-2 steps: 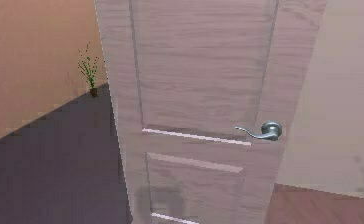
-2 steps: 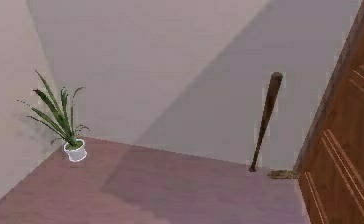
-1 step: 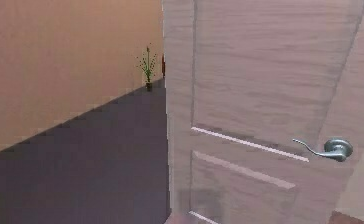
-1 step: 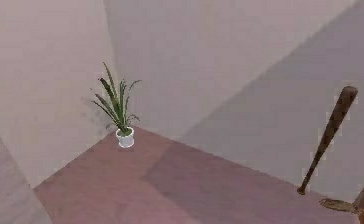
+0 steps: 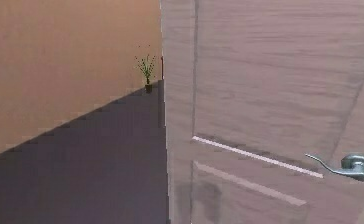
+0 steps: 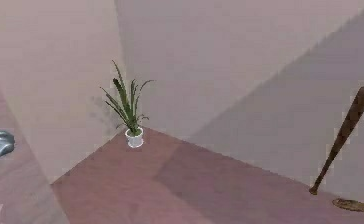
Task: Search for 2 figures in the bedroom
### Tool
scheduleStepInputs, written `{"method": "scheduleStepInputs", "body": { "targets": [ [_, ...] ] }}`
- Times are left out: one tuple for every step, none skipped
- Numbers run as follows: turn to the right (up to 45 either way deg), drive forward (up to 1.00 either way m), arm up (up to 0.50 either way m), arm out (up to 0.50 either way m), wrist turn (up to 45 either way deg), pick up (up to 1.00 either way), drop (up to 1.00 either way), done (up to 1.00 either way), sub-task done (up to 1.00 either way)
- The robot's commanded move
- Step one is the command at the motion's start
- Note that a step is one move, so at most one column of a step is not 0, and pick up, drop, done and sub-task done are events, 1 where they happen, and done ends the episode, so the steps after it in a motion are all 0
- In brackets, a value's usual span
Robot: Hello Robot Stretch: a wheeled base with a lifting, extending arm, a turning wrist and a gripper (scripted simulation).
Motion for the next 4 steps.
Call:
{"method": "scheduleStepInputs", "body": {
  "targets": [
    [-15.0, 0.00, 0.00, 0.00, 0.0, 0.00, 0.00, 0.00, 0.00],
    [0.0, 0.65, 0.00, 0.00, 0.0, 0.00, 0.00, 0.00, 0.00],
    [-42.0, 0.00, 0.00, 0.00, 0.0, 0.00, 0.00, 0.00, 0.00],
    [0.0, 0.30, 0.00, 0.00, 0.0, 0.00, 0.00, 0.00, 0.00]
  ]
}}
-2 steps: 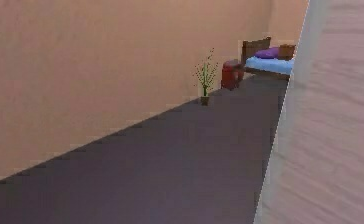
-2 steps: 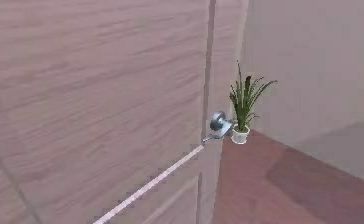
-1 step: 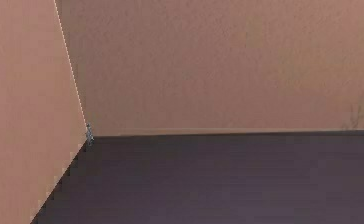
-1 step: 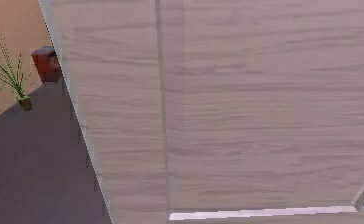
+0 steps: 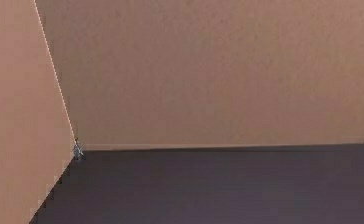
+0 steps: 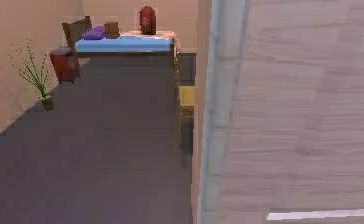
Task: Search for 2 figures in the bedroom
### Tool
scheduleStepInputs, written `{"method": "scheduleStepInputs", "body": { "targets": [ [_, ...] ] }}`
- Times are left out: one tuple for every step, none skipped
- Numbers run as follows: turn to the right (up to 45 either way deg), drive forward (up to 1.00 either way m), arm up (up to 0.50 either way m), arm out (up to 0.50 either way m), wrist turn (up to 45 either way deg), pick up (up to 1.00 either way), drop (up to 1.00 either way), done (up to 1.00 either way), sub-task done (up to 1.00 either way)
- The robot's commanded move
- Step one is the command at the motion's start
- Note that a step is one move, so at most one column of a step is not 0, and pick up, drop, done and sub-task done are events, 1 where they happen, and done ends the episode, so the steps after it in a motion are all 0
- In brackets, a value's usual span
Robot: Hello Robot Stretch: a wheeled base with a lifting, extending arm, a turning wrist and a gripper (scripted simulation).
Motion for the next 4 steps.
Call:
{"method": "scheduleStepInputs", "body": {
  "targets": [
    [45.0, 0.00, 0.00, 0.00, 0.0, 0.00, 0.00, 0.00, 0.00],
    [0.0, 0.30, 0.00, 0.00, 0.0, 0.00, 0.00, 0.00, 0.00],
    [42.0, 0.00, 0.00, 0.00, 0.0, 0.00, 0.00, 0.00, 0.00],
    [0.0, 1.00, 0.00, 0.00, 0.0, 0.00, 0.00, 0.00, 0.00]
  ]
}}
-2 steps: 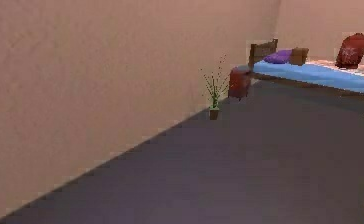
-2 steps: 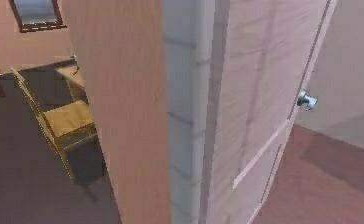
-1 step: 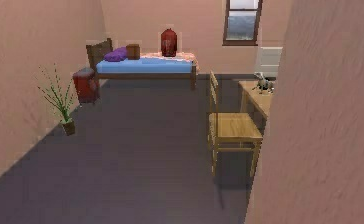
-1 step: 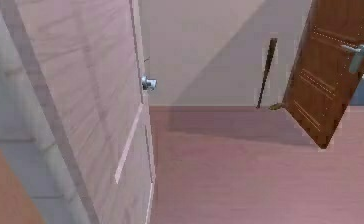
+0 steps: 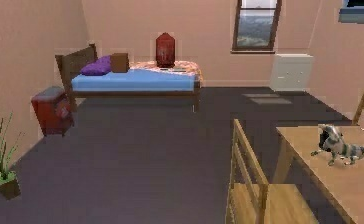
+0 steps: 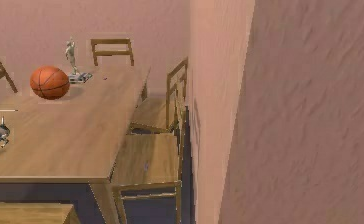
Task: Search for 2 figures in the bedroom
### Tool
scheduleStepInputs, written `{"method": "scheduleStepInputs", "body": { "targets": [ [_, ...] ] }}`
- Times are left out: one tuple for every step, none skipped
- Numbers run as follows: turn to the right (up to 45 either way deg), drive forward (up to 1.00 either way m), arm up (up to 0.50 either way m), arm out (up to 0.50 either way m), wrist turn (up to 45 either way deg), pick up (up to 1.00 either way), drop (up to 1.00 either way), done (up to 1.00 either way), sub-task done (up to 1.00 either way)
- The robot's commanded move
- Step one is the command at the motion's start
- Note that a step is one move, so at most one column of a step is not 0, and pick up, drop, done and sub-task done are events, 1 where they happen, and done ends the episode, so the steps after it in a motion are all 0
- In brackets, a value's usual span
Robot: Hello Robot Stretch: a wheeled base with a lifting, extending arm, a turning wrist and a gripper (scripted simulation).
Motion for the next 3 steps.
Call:
{"method": "scheduleStepInputs", "body": {
  "targets": [
    [0.0, 0.10, 0.00, 0.00, 0.0, 0.00, 0.00, 0.00, 0.00],
    [45.0, 0.00, 0.00, 0.00, 0.0, 0.00, 0.00, 0.00, 0.00],
    [0.0, 0.00, 0.00, 0.00, 0.0, 0.00, 0.00, 0.00, 1.00]
  ]
}}
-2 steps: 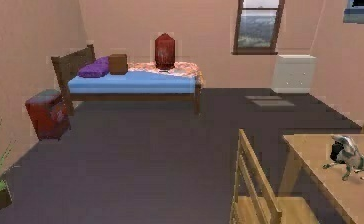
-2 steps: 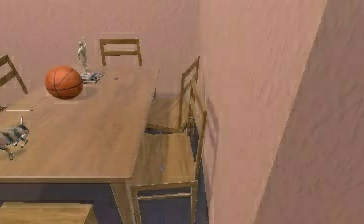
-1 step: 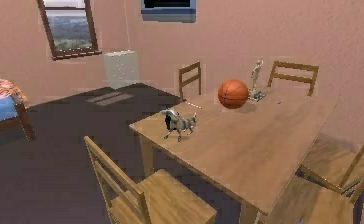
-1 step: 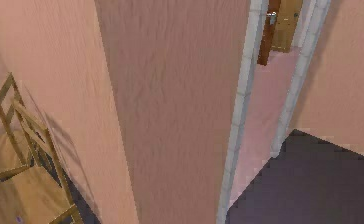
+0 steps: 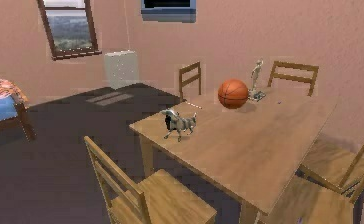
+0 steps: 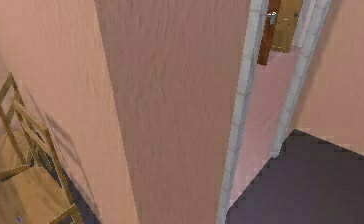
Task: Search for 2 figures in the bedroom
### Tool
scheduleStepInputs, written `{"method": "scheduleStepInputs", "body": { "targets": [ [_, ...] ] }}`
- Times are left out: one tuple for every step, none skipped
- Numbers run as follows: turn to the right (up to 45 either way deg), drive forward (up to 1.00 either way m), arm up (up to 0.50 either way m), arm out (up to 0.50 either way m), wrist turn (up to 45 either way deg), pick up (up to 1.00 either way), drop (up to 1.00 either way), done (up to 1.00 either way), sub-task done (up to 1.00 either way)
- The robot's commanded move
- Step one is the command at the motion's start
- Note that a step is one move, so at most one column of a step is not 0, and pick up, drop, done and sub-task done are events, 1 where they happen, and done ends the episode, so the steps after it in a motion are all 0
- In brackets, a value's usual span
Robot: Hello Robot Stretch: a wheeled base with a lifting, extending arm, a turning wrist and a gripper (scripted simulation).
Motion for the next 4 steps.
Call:
{"method": "scheduleStepInputs", "body": {
  "targets": [
    [-45.0, 0.00, 0.00, 0.00, 0.0, 0.00, 0.00, 0.00, 0.00],
    [-45.0, 0.00, 0.00, 0.00, 0.0, 0.00, 0.00, 0.00, 0.00],
    [0.0, 0.35, 0.00, 0.00, 0.0, 0.00, 0.00, 0.00, 0.00],
    [42.0, 0.00, 0.00, 0.00, 0.0, 0.00, 0.00, 0.00, 0.00]
  ]
}}
